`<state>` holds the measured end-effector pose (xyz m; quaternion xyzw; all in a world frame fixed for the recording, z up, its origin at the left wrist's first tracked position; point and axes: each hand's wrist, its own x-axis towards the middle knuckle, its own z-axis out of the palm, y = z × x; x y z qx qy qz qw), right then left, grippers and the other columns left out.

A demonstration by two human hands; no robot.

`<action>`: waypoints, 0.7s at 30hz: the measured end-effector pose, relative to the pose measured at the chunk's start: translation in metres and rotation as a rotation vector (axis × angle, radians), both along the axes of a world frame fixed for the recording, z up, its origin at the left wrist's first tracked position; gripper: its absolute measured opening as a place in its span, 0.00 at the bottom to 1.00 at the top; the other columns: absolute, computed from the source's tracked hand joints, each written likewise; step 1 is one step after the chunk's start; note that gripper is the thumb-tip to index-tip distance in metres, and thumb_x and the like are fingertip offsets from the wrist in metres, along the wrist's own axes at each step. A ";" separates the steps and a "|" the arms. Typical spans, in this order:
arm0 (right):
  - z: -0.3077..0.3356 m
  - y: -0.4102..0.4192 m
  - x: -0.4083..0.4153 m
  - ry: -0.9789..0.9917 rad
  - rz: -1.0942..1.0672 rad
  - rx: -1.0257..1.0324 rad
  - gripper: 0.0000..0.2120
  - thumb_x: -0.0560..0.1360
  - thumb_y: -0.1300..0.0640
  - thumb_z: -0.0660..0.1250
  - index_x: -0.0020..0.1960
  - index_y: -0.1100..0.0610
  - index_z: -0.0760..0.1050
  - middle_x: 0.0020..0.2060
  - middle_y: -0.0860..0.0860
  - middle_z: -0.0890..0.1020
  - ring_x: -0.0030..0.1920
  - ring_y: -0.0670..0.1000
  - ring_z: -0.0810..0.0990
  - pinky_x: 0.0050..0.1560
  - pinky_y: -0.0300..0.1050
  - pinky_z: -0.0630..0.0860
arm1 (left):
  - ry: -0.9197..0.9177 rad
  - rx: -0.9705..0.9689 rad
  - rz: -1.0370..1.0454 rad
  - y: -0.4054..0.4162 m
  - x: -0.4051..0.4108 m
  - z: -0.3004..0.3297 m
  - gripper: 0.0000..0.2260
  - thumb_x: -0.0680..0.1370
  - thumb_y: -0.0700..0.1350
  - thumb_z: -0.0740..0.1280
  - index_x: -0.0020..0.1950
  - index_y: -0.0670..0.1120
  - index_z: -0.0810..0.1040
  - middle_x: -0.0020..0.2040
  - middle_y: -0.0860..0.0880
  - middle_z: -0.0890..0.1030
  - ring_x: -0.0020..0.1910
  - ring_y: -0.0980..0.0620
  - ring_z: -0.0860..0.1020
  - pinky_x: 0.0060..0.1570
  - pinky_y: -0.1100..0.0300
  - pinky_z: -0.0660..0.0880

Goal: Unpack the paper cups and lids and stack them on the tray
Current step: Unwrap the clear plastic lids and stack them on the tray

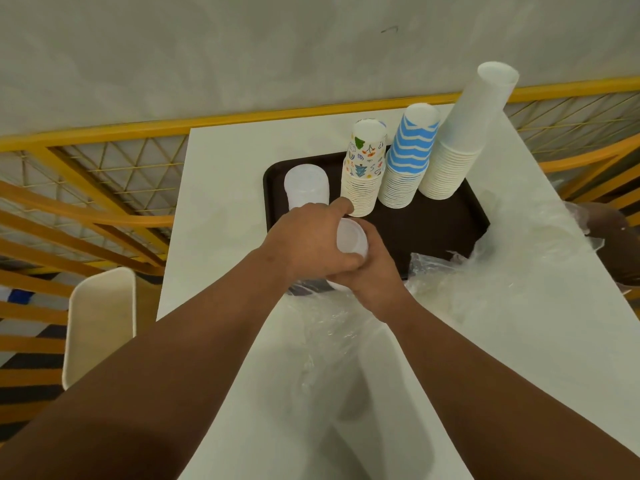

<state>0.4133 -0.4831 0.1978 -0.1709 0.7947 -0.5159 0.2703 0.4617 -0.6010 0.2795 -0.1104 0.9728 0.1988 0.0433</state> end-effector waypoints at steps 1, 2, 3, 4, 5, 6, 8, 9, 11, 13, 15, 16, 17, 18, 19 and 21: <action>0.000 -0.001 -0.001 0.002 0.003 0.005 0.38 0.69 0.55 0.77 0.73 0.50 0.61 0.57 0.40 0.68 0.57 0.41 0.67 0.53 0.28 0.65 | 0.003 0.003 0.007 0.000 -0.001 0.000 0.32 0.71 0.60 0.72 0.71 0.53 0.66 0.62 0.51 0.77 0.57 0.50 0.76 0.53 0.57 0.74; -0.001 -0.004 -0.003 0.006 0.005 0.020 0.38 0.70 0.54 0.77 0.73 0.49 0.61 0.58 0.40 0.67 0.57 0.40 0.67 0.53 0.28 0.65 | 0.006 0.009 0.014 0.000 -0.001 0.000 0.33 0.71 0.60 0.72 0.71 0.53 0.65 0.62 0.51 0.77 0.56 0.50 0.76 0.53 0.57 0.75; -0.003 -0.006 -0.005 0.013 0.012 0.051 0.38 0.70 0.52 0.76 0.73 0.49 0.60 0.58 0.40 0.67 0.58 0.40 0.68 0.55 0.29 0.63 | 0.005 0.017 0.019 0.000 -0.001 -0.001 0.33 0.71 0.60 0.73 0.72 0.53 0.65 0.62 0.51 0.77 0.56 0.50 0.76 0.53 0.57 0.74; -0.005 -0.011 -0.006 0.027 0.023 0.093 0.38 0.70 0.51 0.76 0.73 0.49 0.60 0.59 0.41 0.67 0.59 0.41 0.68 0.57 0.32 0.62 | -0.001 0.027 0.024 0.000 -0.001 -0.002 0.34 0.71 0.60 0.73 0.72 0.53 0.65 0.63 0.50 0.77 0.57 0.50 0.76 0.53 0.57 0.74; -0.008 -0.012 -0.006 0.045 0.028 0.129 0.38 0.70 0.50 0.76 0.73 0.49 0.60 0.58 0.40 0.67 0.59 0.41 0.69 0.56 0.33 0.61 | -0.008 0.034 0.027 0.000 -0.001 -0.002 0.34 0.71 0.59 0.73 0.72 0.53 0.64 0.63 0.50 0.77 0.57 0.49 0.76 0.53 0.57 0.75; -0.011 -0.012 -0.006 0.054 0.025 0.143 0.37 0.69 0.50 0.76 0.73 0.49 0.61 0.57 0.39 0.67 0.58 0.40 0.69 0.59 0.32 0.62 | -0.013 0.039 0.029 0.000 0.000 -0.003 0.34 0.71 0.59 0.73 0.72 0.53 0.64 0.63 0.50 0.77 0.57 0.49 0.76 0.54 0.57 0.75; -0.015 -0.008 -0.003 0.032 0.010 0.091 0.37 0.68 0.53 0.78 0.71 0.49 0.63 0.58 0.38 0.68 0.57 0.39 0.70 0.62 0.37 0.71 | -0.013 0.049 0.040 0.000 0.001 -0.004 0.34 0.71 0.59 0.74 0.72 0.54 0.64 0.64 0.50 0.76 0.57 0.49 0.76 0.54 0.56 0.75; -0.015 -0.004 -0.001 0.029 0.007 0.051 0.38 0.67 0.54 0.79 0.71 0.48 0.63 0.59 0.38 0.70 0.57 0.39 0.71 0.62 0.36 0.70 | -0.013 0.058 0.047 -0.001 0.001 -0.005 0.34 0.71 0.59 0.74 0.72 0.54 0.64 0.64 0.50 0.76 0.58 0.49 0.76 0.54 0.56 0.75; -0.012 0.003 0.003 0.056 0.007 0.046 0.40 0.66 0.52 0.80 0.72 0.47 0.63 0.58 0.38 0.69 0.58 0.39 0.69 0.59 0.34 0.65 | -0.013 0.078 0.051 -0.001 0.002 -0.006 0.34 0.71 0.58 0.74 0.72 0.53 0.65 0.64 0.50 0.76 0.58 0.50 0.75 0.53 0.58 0.74; -0.011 0.004 0.005 0.063 0.017 0.077 0.40 0.68 0.50 0.78 0.74 0.48 0.61 0.57 0.37 0.67 0.58 0.38 0.66 0.58 0.32 0.61 | -0.006 0.086 0.048 -0.001 0.003 -0.007 0.34 0.70 0.58 0.74 0.72 0.53 0.65 0.63 0.50 0.77 0.57 0.51 0.75 0.52 0.59 0.73; -0.012 0.001 0.006 0.037 0.000 0.061 0.39 0.68 0.49 0.77 0.73 0.46 0.61 0.54 0.33 0.67 0.55 0.37 0.68 0.53 0.24 0.62 | 0.020 0.088 0.059 -0.002 0.004 -0.007 0.34 0.70 0.58 0.74 0.72 0.52 0.65 0.62 0.50 0.77 0.56 0.51 0.75 0.51 0.60 0.72; -0.011 0.001 0.007 0.019 -0.022 0.024 0.38 0.68 0.49 0.78 0.72 0.45 0.62 0.52 0.31 0.67 0.53 0.37 0.70 0.48 0.20 0.65 | 0.035 0.090 0.065 -0.003 0.005 -0.006 0.34 0.70 0.58 0.74 0.72 0.52 0.66 0.62 0.50 0.77 0.56 0.52 0.75 0.51 0.60 0.72; -0.013 0.003 0.007 -0.001 -0.048 -0.021 0.38 0.66 0.51 0.79 0.70 0.43 0.63 0.52 0.31 0.69 0.52 0.37 0.73 0.46 0.21 0.69 | 0.044 0.091 0.069 -0.004 0.005 -0.006 0.34 0.70 0.58 0.74 0.72 0.52 0.66 0.62 0.50 0.77 0.55 0.52 0.75 0.51 0.60 0.72; -0.014 0.006 0.008 -0.017 -0.069 -0.080 0.37 0.65 0.53 0.80 0.67 0.42 0.64 0.53 0.33 0.72 0.53 0.38 0.75 0.46 0.23 0.72 | 0.050 0.092 0.069 -0.005 0.005 -0.005 0.34 0.70 0.58 0.74 0.71 0.52 0.66 0.62 0.50 0.78 0.53 0.53 0.74 0.51 0.60 0.72; -0.016 0.009 0.008 -0.030 -0.084 -0.137 0.37 0.64 0.56 0.81 0.65 0.42 0.65 0.55 0.36 0.74 0.56 0.41 0.76 0.51 0.29 0.75 | 0.057 0.090 0.067 -0.007 0.005 -0.003 0.34 0.70 0.58 0.74 0.71 0.52 0.66 0.62 0.50 0.78 0.52 0.54 0.73 0.50 0.60 0.72; -0.019 0.013 0.010 -0.031 -0.095 -0.207 0.37 0.63 0.60 0.82 0.64 0.43 0.67 0.58 0.42 0.76 0.60 0.46 0.76 0.59 0.42 0.78 | 0.082 0.062 0.076 -0.013 0.003 0.002 0.34 0.70 0.58 0.74 0.71 0.51 0.67 0.62 0.49 0.77 0.50 0.55 0.71 0.50 0.60 0.71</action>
